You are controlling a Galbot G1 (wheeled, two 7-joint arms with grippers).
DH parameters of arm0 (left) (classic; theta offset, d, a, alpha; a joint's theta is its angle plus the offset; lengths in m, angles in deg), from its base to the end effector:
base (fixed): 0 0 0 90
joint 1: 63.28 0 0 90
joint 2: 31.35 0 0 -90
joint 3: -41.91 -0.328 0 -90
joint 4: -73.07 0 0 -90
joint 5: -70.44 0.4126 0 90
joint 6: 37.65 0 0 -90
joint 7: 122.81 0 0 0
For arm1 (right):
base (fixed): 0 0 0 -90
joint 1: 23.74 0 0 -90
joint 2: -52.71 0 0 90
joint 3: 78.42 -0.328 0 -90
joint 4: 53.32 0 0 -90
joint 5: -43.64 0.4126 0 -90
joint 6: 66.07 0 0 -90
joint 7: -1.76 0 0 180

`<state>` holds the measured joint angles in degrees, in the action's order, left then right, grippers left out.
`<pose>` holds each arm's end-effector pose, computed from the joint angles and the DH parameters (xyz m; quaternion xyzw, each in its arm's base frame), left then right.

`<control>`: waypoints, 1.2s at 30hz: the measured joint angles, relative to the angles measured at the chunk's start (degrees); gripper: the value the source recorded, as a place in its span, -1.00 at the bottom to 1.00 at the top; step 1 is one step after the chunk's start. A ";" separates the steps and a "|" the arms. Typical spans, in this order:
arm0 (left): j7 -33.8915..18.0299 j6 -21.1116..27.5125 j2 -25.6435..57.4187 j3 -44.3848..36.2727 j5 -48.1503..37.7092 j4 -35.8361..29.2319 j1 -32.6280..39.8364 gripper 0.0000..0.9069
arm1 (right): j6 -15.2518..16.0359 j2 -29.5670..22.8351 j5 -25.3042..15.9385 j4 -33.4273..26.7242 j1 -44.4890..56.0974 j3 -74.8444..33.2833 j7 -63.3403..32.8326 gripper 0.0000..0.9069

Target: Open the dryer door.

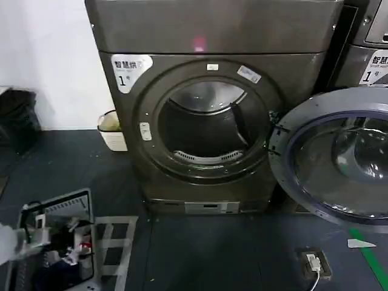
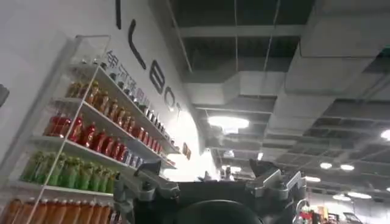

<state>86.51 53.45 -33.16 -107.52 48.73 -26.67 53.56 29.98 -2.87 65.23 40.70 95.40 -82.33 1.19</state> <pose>0.3462 0.2470 -0.2262 -0.4251 -0.7247 -0.4454 0.3093 -0.0316 -0.5078 0.0009 0.6042 0.7505 -0.2257 0.1441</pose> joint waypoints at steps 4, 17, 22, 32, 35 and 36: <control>1.23 2.80 2.24 0.26 -1.01 -1.15 -1.48 1.00 | -0.13 0.21 -0.24 -0.29 0.14 -0.26 0.09 1.00; 3.60 6.19 8.10 11.32 -0.11 -1.40 -14.10 1.00 | -0.86 -0.04 -0.57 -0.96 0.07 -0.23 0.16 1.00; 2.66 6.09 8.49 15.38 -0.50 -1.27 -18.20 1.00 | -1.07 -0.45 -0.54 -0.98 0.11 -0.09 0.33 1.00; 1.08 7.25 8.93 17.15 -0.17 -0.59 -19.39 1.00 | -1.21 -0.34 -0.41 -0.97 0.06 0.13 0.46 1.00; 1.18 7.29 9.25 17.25 -0.15 -0.78 -19.52 1.00 | -1.22 -0.15 -0.43 -0.97 -0.01 0.14 0.49 1.00; 1.18 7.32 9.26 17.27 -0.14 -0.78 -19.53 1.00 | -1.22 -0.12 -0.46 -0.98 -0.07 0.18 0.52 1.00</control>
<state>87.69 60.78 -23.91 -90.25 48.59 -27.44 34.03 28.76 -2.99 64.77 39.72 95.33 -82.15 1.71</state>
